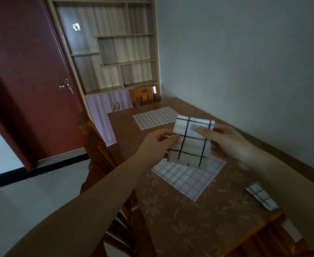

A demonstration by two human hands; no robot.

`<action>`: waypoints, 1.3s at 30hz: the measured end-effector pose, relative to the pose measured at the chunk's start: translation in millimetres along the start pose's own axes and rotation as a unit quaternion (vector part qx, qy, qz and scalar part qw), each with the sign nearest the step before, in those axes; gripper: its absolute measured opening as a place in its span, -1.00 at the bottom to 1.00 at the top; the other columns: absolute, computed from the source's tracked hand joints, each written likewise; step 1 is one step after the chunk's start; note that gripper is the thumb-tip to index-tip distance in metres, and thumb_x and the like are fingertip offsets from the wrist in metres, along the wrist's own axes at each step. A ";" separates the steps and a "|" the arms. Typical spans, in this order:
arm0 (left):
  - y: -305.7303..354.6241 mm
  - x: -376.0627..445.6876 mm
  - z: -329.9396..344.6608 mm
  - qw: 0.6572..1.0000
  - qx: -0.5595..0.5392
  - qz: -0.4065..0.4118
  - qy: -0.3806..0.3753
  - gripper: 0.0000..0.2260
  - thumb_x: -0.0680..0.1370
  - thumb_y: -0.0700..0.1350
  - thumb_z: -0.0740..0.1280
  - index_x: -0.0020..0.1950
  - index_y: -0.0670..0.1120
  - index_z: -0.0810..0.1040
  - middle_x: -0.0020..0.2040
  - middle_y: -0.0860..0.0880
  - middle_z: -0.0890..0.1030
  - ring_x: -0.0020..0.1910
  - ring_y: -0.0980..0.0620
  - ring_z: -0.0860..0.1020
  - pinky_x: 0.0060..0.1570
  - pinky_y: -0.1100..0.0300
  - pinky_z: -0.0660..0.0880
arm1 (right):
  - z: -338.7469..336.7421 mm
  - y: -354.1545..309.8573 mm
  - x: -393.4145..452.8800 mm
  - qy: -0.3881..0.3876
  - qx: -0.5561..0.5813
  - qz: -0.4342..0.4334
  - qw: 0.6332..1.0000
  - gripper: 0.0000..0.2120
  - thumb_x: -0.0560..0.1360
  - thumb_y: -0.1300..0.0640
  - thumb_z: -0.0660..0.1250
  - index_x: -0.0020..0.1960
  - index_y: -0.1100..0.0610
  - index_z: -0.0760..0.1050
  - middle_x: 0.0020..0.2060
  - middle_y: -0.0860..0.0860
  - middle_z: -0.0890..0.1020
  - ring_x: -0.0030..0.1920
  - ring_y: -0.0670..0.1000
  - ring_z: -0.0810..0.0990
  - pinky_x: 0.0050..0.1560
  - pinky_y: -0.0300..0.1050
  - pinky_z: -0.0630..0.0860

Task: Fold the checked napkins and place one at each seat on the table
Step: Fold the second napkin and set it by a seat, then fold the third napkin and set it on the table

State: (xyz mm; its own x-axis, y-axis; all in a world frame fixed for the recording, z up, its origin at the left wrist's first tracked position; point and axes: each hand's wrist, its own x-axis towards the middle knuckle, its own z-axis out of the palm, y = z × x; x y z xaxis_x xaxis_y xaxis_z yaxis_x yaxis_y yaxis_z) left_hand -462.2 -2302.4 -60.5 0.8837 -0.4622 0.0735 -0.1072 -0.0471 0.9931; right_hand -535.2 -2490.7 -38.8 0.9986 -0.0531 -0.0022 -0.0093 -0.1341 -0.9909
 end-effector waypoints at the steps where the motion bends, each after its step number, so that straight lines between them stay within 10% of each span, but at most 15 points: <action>1: -2.4 1.1 -7.5 0.999 -0.030 0.001 0.013 -0.91 0.59 -0.16 0.32 0.03 -0.12 0.60 -0.07 -0.06 0.65 -0.14 0.01 0.65 -0.19 0.20 0.63 | 10.1 1.6 3.1 -0.018 -0.016 0.010 1.000 -0.74 0.48 -0.01 0.37 0.15 0.01 0.55 -0.10 -0.07 0.73 -0.09 -0.09 0.71 -0.14 -0.21 0.62; 10: -47.9 2.4 -131.1 0.999 -0.026 -0.018 -0.011 -0.87 0.56 -0.15 0.37 0.10 -0.06 0.59 -0.02 -0.10 0.65 -0.09 -0.10 0.63 -0.05 0.02 0.58 | 127.2 23.4 38.7 -0.050 -0.199 0.077 0.976 -0.94 0.48 0.27 0.37 -0.11 0.16 0.61 -0.35 -0.03 0.67 -0.35 -0.10 0.63 -0.21 -0.19 0.58; 17: -79.6 20.6 -187.3 0.991 0.051 -0.078 -0.092 -0.89 0.53 -0.08 0.41 0.03 -0.04 0.60 -0.14 0.03 0.65 -0.20 0.10 0.63 -0.06 0.11 0.58 | 164.8 50.1 58.1 0.141 -0.100 0.107 0.979 -0.91 0.51 0.16 0.39 -0.01 0.15 0.61 -0.24 0.09 0.64 -0.30 -0.06 0.62 -0.23 -0.20 0.56; 22: -114.9 52.6 -184.2 0.984 0.106 -0.083 -0.115 -0.77 0.53 0.00 0.40 0.15 -0.03 0.58 -0.16 0.05 0.56 -0.20 0.13 0.57 -0.05 0.14 0.59 | 162.3 79.8 71.3 0.194 -0.095 0.128 0.968 -0.85 0.52 0.24 0.37 -0.21 0.08 0.50 -0.30 0.10 0.61 -0.29 0.04 0.61 -0.15 -0.07 0.58; 30: -203.4 88.6 -156.5 0.955 0.138 -0.178 -0.190 -0.73 0.49 -0.07 0.47 0.12 -0.17 0.61 -0.16 0.02 0.59 -0.12 0.04 0.60 0.01 0.05 0.62 | 162.3 181.5 79.9 0.218 0.109 0.287 0.927 -0.74 0.48 0.32 0.38 0.15 0.24 0.49 0.06 0.25 0.62 -0.04 0.24 0.66 -0.14 0.06 0.63; 39: -310.4 106.6 -116.5 0.893 0.244 -0.185 -0.329 -0.85 0.58 -0.16 0.34 0.12 -0.11 0.64 -0.01 -0.07 0.67 -0.14 0.05 0.61 -0.10 0.17 0.60 | 190.9 277.9 64.2 0.335 -0.025 0.397 0.854 -0.81 0.54 0.23 0.32 0.14 0.15 0.48 -0.12 0.03 0.61 -0.23 0.01 0.63 -0.34 -0.16 0.58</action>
State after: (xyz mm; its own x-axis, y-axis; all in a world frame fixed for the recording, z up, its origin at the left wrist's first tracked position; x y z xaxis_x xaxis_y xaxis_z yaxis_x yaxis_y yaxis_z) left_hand -281.7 -2233.8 -350.2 0.4572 -0.7477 -0.4815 -0.1908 -0.6112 0.7681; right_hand -463.7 -2342.5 -340.0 0.4215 -0.6996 -0.5770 -0.6887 0.1671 -0.7056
